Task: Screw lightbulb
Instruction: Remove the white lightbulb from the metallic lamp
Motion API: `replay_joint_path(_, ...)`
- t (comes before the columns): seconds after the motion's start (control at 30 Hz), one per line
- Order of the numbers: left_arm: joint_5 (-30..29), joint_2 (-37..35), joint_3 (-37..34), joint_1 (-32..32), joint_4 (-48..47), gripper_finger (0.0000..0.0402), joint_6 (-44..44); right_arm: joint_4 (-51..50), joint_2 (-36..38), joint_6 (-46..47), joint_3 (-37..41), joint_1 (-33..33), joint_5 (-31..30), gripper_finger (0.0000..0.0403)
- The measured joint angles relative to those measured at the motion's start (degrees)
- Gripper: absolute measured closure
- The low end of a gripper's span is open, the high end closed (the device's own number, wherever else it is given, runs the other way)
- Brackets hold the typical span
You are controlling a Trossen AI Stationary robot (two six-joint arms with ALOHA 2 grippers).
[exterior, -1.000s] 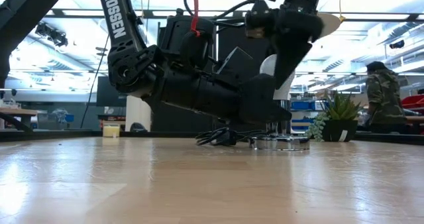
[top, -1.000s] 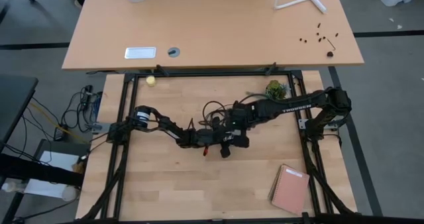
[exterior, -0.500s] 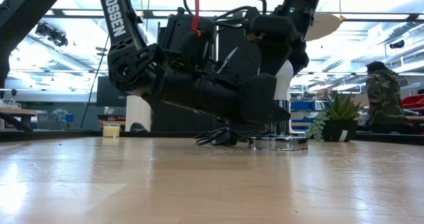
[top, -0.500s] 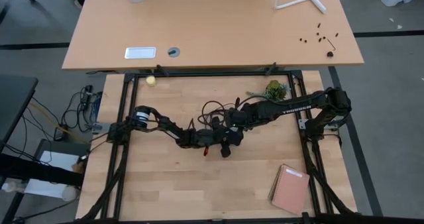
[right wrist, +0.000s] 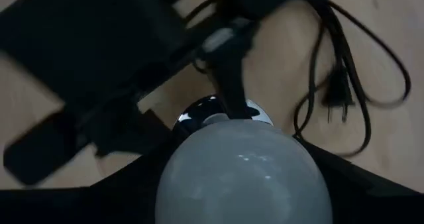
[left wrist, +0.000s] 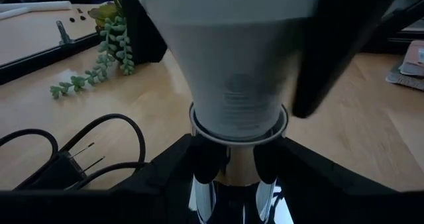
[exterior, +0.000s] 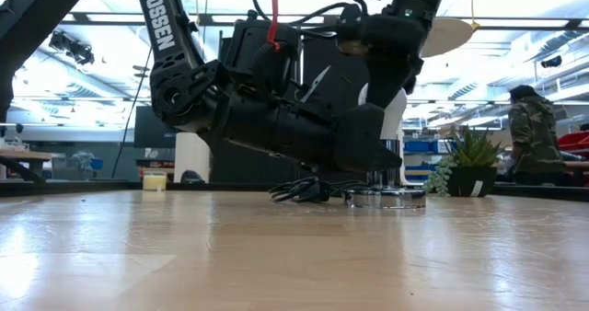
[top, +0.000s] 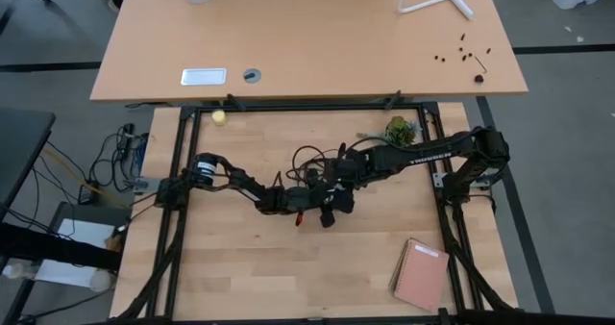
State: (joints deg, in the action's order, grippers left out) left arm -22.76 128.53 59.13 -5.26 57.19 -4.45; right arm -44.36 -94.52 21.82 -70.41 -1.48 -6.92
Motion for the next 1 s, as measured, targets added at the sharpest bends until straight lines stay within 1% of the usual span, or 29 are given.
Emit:
replay_joint_path(0.07, 0.0, 0.0, 0.0, 0.0, 0.0, 0.0204, 0.0, 0.4, 0.0, -6.5, 0.0, 0.0, 0.5, 0.0141)
replay_joint_path(0.13, 0.0, 0.0, 0.0, 0.0, 0.0, 0.0204, 0.1, 0.9, -0.1, -14.9, 0.0, 0.1, 1.6, 0.0129)
replay_joint_path(0.23, 0.0, 0.0, 0.0, 0.0, 0.0, 0.0204, 0.2, 1.6, -0.1, -30.3, 0.0, 0.1, 2.6, 0.0109)
replay_joint_path(0.3, 0.1, 0.0, 0.0, 0.0, 0.0, 0.0204, 0.2, 2.4, -0.1, -41.0, 0.0, 0.1, 2.6, 0.0102)
replay_joint_path(0.4, 0.1, 0.1, -0.1, 0.0, 0.0, 0.0204, 0.1, 2.6, -0.1, -54.5, 0.0, 0.0, 2.6, 0.0108)
replay_joint_path(0.53, 0.2, 0.1, -0.1, 0.0, 0.0, 0.0204, 0.1, 1.9, -0.1, -71.6, 0.0, 0.0, 2.9, 0.013)
replay_joint_path(0.6, 0.1, 0.1, -0.1, 0.0, 0.1, 0.0204, 0.1, 1.9, -0.1, -78.3, 0.0, 0.0, 3.1, 0.0137)
replay_joint_path(0.67, 0.0, 0.1, -0.1, 0.0, 0.1, 0.0204, 0.1, 1.9, -0.1, -79.4, 0.0, -0.1, 3.1, 0.0137)
replay_joint_path(0.73, 0.1, 0.1, -0.1, 0.0, 0.1, 0.0204, 0.2, 2.4, -0.1, -76.0, 0.0, -0.4, 3.0, 0.0126)
replay_joint_path(0.83, 0.1, 0.1, -0.1, 0.0, 0.1, 0.0204, 0.2, 3.3, -0.1, -71.1, 0.0, -1.1, 2.8, 0.0095)
replay_joint_path(1.0, 0.1, 0.2, -0.1, 0.0, 0.1, 0.0204, 0.2, 3.9, -0.1, -60.4, -0.9, -3.8, 2.7, 0.0036)
